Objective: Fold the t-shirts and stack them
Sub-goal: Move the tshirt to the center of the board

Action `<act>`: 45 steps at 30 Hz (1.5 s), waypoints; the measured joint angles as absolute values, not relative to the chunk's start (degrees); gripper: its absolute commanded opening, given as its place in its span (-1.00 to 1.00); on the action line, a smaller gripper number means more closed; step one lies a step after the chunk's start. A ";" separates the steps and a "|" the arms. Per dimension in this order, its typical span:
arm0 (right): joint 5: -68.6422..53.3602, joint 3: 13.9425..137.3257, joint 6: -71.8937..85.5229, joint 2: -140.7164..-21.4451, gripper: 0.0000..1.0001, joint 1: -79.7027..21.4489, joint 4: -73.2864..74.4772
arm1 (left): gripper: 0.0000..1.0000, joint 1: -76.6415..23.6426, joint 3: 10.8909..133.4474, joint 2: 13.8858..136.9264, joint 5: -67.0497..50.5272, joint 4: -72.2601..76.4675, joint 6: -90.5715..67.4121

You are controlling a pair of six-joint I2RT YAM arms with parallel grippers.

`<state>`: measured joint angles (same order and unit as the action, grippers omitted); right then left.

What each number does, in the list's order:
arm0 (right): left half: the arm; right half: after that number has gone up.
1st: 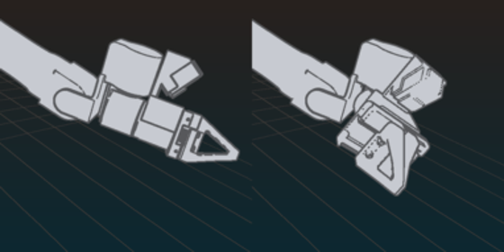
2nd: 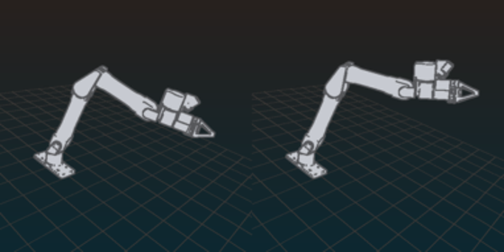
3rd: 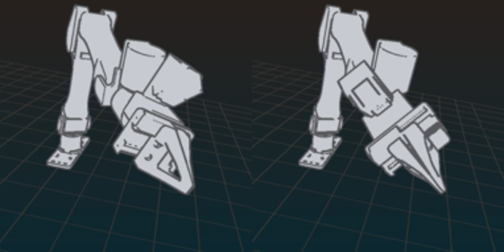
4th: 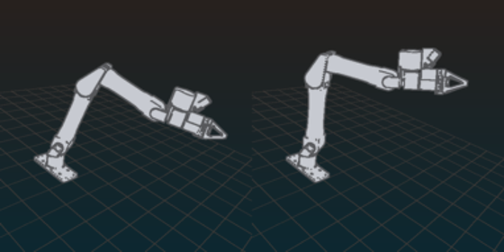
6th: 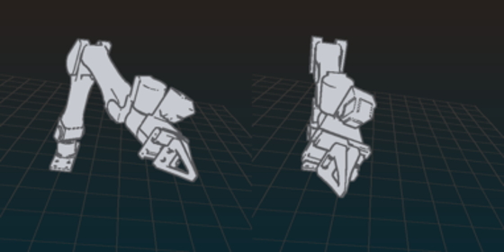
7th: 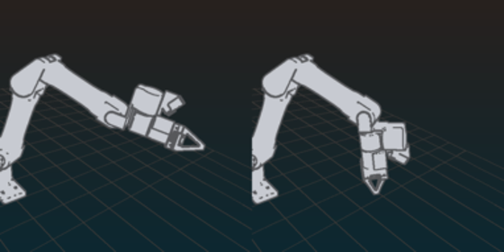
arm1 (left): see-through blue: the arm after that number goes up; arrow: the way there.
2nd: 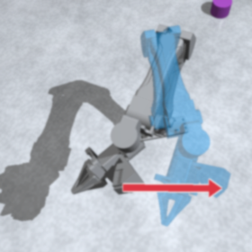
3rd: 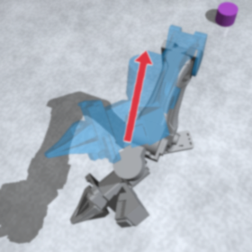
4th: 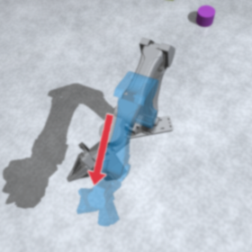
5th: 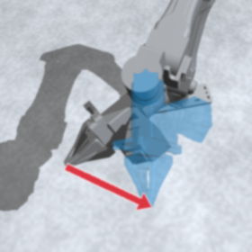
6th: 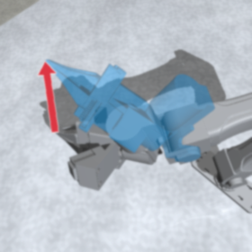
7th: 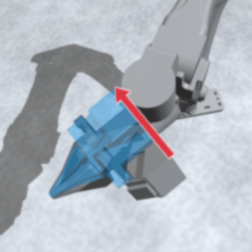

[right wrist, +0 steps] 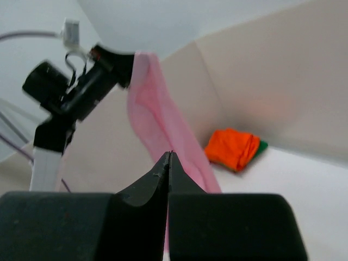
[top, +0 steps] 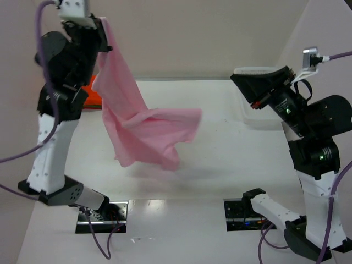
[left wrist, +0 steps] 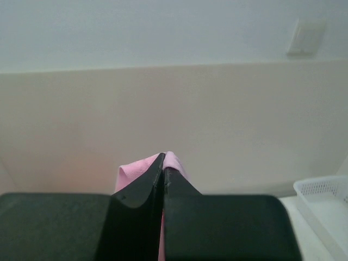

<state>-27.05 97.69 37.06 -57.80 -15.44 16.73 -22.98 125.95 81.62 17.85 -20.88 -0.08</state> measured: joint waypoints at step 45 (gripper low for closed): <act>-5.37 76.38 25.82 -77.67 0.76 -24.12 6.57 | -1.00 -29.56 144.51 122.52 -17.45 -32.01 -17.12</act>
<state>-5.37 76.38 25.82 -77.67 -24.12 6.57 -29.56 144.51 122.52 -17.45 -32.01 -17.12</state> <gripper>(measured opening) 0.869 0.004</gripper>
